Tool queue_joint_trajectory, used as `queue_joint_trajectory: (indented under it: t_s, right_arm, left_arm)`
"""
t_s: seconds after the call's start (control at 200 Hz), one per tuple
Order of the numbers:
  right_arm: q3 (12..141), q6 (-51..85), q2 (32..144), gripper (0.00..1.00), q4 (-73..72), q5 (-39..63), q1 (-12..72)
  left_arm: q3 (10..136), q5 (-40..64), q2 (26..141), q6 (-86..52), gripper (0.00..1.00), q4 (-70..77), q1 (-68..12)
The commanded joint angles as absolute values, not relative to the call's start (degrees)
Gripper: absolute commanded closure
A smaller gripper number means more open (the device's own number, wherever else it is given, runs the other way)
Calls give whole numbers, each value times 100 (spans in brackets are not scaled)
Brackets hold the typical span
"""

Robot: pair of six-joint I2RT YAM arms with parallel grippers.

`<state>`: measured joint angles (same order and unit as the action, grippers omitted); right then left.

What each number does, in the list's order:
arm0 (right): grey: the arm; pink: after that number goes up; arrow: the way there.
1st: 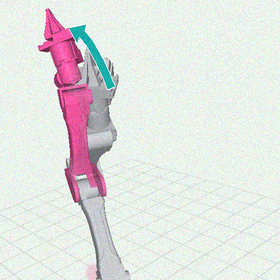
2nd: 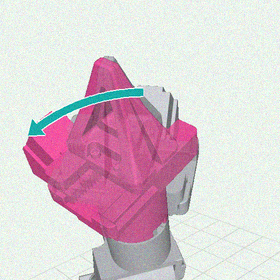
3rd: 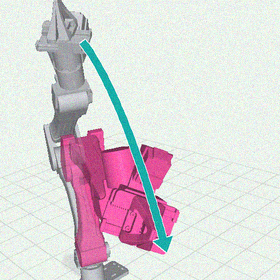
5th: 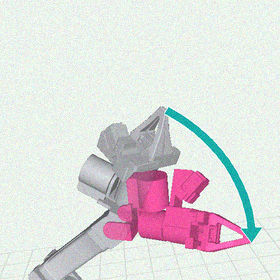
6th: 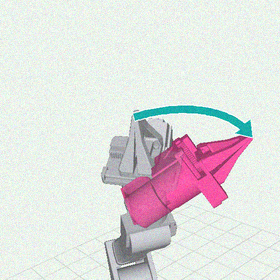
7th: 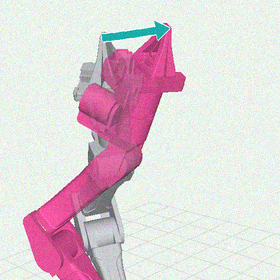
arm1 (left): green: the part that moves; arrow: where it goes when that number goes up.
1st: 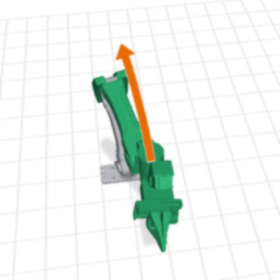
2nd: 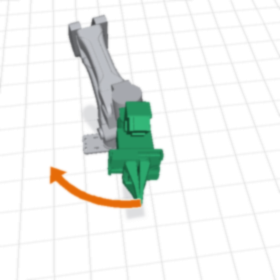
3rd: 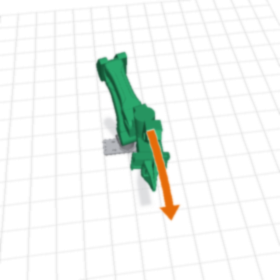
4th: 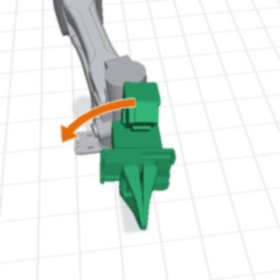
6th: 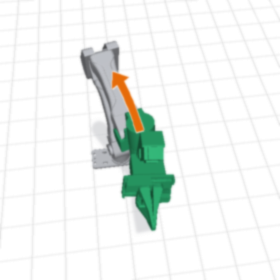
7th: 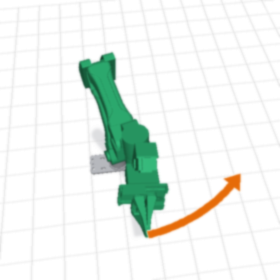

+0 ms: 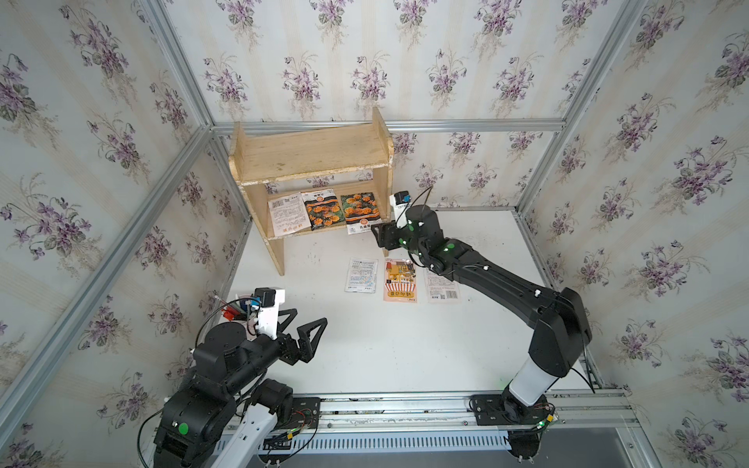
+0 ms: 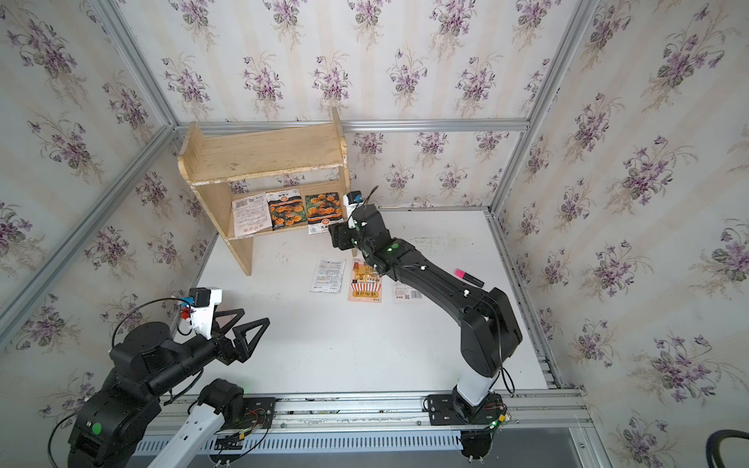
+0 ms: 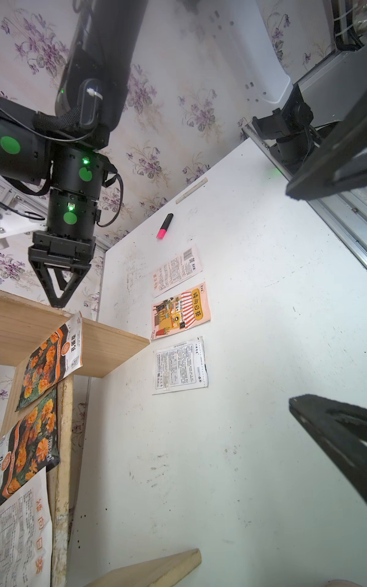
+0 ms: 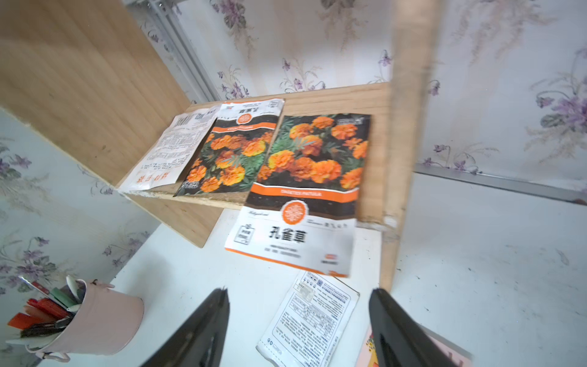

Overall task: Take the seed bag off the shelf
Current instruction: Pick up the seed packet from the shelf.

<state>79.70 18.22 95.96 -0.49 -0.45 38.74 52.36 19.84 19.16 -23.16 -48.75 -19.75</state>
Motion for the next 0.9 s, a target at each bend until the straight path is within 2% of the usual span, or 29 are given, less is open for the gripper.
queue_joint_trajectory:
  t_s: [0.0,0.095,0.235,0.53,0.894]
  right_arm:
    - [7511,2627,9364,26,-872,982,3470]
    - [7260,2884,9325,26,-1159,1464,3173]
    - [7288,2972,9496,28,-1244,1766,3164]
    - [7568,3412,10124,29,-1595,2090,3164]
    - [8310,3690,10878,37,-1625,2500,3164]
  left_arm:
    - [5230,2204,1984,-2388,0,-4639,-1969]
    - [5225,2233,2028,-2398,0,-4614,-1969]
    - [5205,2234,2022,-2408,0,-4600,-1969]
    - [5124,2198,1863,-2365,0,-4661,-1969]
    - [5120,2171,1881,-2390,0,-4647,-1969]
